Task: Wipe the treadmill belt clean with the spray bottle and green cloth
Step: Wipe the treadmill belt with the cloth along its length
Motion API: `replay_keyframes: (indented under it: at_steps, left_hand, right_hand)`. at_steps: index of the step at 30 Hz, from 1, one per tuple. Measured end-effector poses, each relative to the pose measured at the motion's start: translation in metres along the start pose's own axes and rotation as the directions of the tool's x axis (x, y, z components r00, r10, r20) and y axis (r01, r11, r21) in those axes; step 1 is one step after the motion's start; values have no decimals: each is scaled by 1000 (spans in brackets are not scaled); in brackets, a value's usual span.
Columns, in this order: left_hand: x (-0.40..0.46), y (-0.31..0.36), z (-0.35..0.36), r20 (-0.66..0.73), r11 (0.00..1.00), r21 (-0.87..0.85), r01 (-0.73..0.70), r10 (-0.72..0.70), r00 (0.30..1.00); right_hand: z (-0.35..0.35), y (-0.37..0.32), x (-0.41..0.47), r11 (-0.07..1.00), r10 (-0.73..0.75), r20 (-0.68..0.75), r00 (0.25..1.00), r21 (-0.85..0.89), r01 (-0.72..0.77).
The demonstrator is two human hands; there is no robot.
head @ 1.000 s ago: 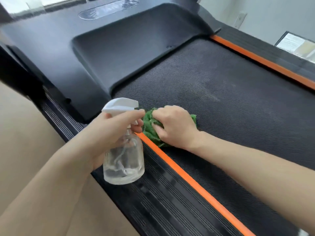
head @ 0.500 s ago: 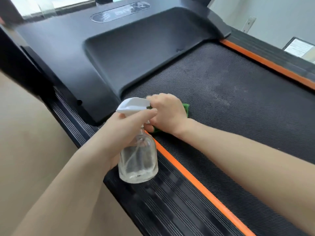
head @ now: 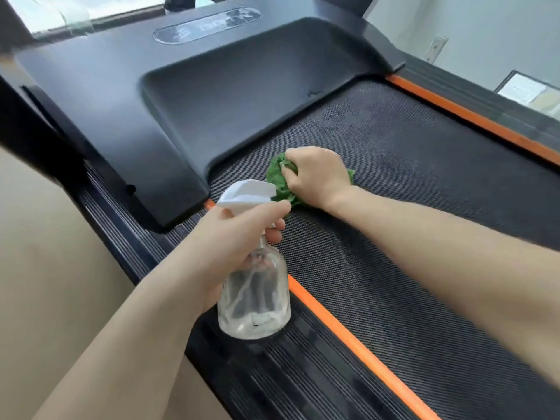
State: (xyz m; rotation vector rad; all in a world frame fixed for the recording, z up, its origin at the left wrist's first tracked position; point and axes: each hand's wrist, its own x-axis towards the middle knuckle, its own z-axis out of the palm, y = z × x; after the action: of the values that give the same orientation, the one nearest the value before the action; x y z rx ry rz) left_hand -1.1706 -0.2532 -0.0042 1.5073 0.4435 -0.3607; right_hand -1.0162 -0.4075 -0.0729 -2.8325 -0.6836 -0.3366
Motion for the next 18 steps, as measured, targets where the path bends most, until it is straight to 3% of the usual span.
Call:
replay_keyframes:
  at_steps: [2,4,7,10,13,16,18]
  left_hand:
    - [5,-1,-3,-28,999,41,-14,16,999]
    - [6,-1,-5,-31,997,70,-17,19,999]
    - [6,3,-5,-45,997,78,-20,23,999]
    - [4,9,6,7,996,75,-38,37,999]
    - [7,14,21,59,994,84,-76,71,996]
    - [13,16,32,76,991,118,-57,48,996]
    - [13,19,37,85,991,117,-61,52,995]
  right_hand:
    - [6,-5,10,996,85,-26,996,-1,-85]
    - [0,-10,-14,998,60,-53,997,28,-59]
    - [-19,-7,-85,997,-59,-58,997,41,61]
    - [-40,5,-142,963,-260,25,965,76,258]
    - [-35,27,-117,926,-376,49,925,45,374]
    - [-19,44,-40,993,-115,-11,993,-13,115]
    - [-10,49,1,995,87,22,996,-47,-85]
